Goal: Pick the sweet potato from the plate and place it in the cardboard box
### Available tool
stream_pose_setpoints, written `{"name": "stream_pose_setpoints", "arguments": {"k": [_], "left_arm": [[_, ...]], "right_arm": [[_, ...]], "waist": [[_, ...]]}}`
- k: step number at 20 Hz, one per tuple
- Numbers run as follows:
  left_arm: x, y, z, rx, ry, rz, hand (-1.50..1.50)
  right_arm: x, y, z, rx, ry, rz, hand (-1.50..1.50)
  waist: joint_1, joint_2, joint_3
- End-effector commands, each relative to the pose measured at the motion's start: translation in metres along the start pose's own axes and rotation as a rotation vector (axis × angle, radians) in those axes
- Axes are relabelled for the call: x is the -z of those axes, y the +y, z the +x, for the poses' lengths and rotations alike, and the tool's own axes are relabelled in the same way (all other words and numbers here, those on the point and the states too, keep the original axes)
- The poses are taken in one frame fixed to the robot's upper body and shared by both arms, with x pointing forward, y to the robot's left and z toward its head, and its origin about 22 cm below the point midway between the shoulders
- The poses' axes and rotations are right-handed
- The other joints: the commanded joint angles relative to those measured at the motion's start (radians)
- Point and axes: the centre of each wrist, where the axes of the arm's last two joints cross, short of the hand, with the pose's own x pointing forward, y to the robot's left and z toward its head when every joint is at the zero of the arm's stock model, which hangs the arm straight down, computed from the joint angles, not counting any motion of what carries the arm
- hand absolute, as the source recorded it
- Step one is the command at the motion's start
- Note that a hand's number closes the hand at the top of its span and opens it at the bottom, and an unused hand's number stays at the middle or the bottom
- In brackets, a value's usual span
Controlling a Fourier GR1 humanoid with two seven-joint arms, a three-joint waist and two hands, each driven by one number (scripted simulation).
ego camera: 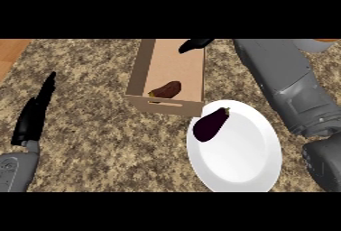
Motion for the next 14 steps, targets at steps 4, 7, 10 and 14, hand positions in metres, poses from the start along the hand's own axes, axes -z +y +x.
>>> {"name": "stream_pose_setpoints", "arguments": {"k": [4, 7, 10, 14], "left_arm": [[-0.001, -0.001, 0.002, 0.008, -0.015, 0.015, 0.00], [-0.001, 0.004, 0.005, -0.007, -0.021, 0.007, 0.00], [-0.003, -0.007, 0.002, -0.008, -0.012, -0.005, 0.00], [0.003, -0.006, 0.011, -0.007, -0.040, -0.007, 0.00]], "right_arm": [[-0.032, -0.065, 0.002, -0.011, 0.042, -0.079, -1.50], [-0.060, -0.103, 0.001, -0.036, 0.045, -0.074, -1.50], [-0.071, -0.113, -0.002, -0.057, 0.054, -0.073, -1.50], [-0.087, -0.136, 0.005, -0.110, 0.064, -0.008, -1.50]], "waist": [[0.016, 0.010, 0.001], [0.015, 0.010, 0.003], [0.024, 0.016, 0.003], [0.022, 0.020, 0.004]]}}
